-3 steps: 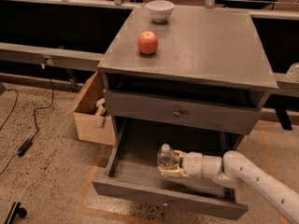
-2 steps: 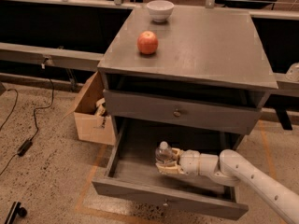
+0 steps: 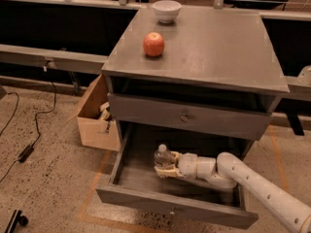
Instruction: Place water bottle into middle drawer
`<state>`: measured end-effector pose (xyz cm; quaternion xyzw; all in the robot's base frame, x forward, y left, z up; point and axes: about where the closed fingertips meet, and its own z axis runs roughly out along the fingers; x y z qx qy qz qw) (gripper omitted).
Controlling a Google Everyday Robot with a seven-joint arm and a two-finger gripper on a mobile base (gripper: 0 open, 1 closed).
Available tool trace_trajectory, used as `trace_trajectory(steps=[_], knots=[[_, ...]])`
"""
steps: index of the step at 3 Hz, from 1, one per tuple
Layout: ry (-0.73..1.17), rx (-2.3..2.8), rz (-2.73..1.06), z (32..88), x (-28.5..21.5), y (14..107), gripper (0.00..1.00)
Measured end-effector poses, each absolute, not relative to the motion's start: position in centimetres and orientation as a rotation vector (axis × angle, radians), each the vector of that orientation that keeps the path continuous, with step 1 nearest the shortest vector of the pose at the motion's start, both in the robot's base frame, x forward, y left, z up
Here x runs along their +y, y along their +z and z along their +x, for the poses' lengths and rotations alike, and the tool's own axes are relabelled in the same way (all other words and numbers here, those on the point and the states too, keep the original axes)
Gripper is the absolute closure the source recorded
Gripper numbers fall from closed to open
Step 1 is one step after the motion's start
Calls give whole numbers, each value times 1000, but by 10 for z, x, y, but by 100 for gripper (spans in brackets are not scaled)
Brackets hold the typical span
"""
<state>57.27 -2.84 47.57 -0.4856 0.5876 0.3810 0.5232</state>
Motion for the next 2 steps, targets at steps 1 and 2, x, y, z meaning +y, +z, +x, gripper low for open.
trace_trajectory(steps=[1, 2], knots=[[929, 1397, -1164, 580, -15, 468, 100], [949, 1397, -1148, 584, -8, 458, 100]])
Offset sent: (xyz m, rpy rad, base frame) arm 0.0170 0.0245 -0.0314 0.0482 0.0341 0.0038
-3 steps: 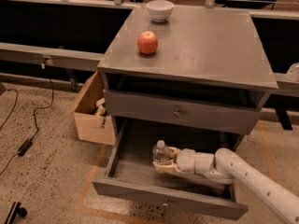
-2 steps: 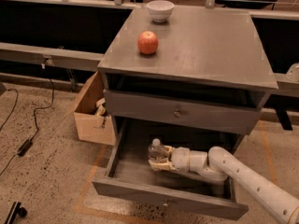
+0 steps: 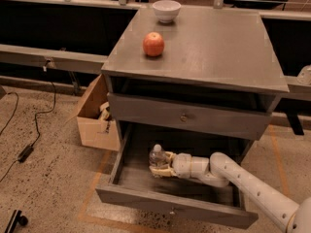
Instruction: Place water bottle into middle drawer
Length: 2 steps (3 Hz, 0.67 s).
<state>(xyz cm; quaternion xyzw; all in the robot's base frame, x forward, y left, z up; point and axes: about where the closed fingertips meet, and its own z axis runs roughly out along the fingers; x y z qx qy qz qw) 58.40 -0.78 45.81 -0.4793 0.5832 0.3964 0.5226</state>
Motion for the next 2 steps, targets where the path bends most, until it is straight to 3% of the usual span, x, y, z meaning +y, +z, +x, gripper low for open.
trace_trajectory(steps=[2], knots=[[915, 1414, -1147, 585, -3, 443, 59]])
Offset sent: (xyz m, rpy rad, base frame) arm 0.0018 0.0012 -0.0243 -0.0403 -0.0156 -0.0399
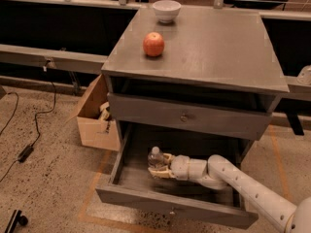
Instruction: Place water bottle into middle drawer
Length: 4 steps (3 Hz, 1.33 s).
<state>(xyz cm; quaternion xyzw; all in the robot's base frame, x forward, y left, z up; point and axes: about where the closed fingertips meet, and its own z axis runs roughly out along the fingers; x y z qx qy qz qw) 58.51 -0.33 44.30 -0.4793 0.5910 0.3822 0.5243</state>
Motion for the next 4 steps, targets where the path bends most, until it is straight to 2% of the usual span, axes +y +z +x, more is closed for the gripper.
trace_trajectory(steps=[2, 3, 4], knots=[[897, 1438, -1148, 583, -2, 439, 12], [892, 1450, -1171, 582, 1, 441, 0], [882, 1444, -1191, 583, 0, 452, 0]])
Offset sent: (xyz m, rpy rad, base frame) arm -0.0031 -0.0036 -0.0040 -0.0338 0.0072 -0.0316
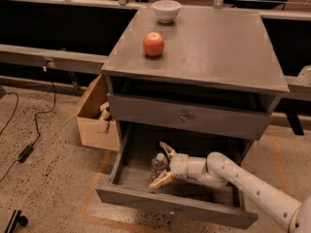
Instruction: Place water bottle into middle drawer
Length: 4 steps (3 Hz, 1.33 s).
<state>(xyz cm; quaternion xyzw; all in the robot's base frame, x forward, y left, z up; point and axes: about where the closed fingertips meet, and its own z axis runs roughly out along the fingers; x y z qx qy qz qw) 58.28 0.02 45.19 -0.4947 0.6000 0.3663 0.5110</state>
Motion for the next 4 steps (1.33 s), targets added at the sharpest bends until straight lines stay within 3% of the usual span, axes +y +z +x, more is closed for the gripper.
trace_trajectory(steps=[1, 2, 4], knots=[[826, 1465, -1179, 583, -21, 475, 0], [797, 1507, -1153, 575, -48, 487, 15], [722, 1674, -1097, 531, -120, 510, 62]])
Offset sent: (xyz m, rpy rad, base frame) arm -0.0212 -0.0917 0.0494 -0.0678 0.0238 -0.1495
